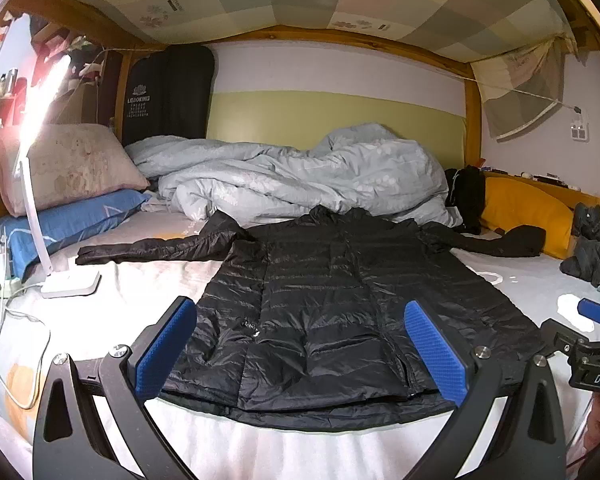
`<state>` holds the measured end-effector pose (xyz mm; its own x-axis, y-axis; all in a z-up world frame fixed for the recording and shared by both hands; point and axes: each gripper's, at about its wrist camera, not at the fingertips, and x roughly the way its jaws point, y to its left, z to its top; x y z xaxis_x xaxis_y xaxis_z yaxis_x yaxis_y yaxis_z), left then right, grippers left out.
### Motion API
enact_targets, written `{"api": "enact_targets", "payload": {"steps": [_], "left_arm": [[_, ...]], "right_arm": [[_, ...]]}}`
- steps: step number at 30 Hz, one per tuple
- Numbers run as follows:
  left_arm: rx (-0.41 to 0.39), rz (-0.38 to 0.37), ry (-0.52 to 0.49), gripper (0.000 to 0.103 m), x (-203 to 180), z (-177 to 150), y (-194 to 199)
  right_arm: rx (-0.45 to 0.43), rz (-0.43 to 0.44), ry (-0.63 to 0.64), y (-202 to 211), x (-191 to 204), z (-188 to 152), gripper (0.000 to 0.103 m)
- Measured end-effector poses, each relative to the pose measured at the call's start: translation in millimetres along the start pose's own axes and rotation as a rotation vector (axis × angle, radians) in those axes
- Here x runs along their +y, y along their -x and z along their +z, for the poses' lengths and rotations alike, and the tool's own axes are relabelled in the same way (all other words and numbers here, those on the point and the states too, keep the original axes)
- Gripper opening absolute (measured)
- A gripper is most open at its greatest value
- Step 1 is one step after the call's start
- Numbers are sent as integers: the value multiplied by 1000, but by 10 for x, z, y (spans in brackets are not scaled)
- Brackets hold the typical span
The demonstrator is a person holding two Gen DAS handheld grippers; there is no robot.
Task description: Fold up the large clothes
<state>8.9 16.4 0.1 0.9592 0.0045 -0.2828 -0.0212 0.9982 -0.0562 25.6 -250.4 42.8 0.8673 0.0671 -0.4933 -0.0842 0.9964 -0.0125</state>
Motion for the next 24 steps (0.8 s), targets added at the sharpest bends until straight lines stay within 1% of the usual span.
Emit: {"api": "enact_targets", "payload": {"steps": [13,19,24], "left_arm": [[-8,3,-13,103,-28,6,27],[-30,23,-27,103,-38,4,55],[-40,21,-31,103,-48,15,59]], "right_arm": [[2,0,0,2,-6,-22,103],[1,0,-1,2,-7,-24,103],[-2,-2,3,-8,9,-32,103]]}}
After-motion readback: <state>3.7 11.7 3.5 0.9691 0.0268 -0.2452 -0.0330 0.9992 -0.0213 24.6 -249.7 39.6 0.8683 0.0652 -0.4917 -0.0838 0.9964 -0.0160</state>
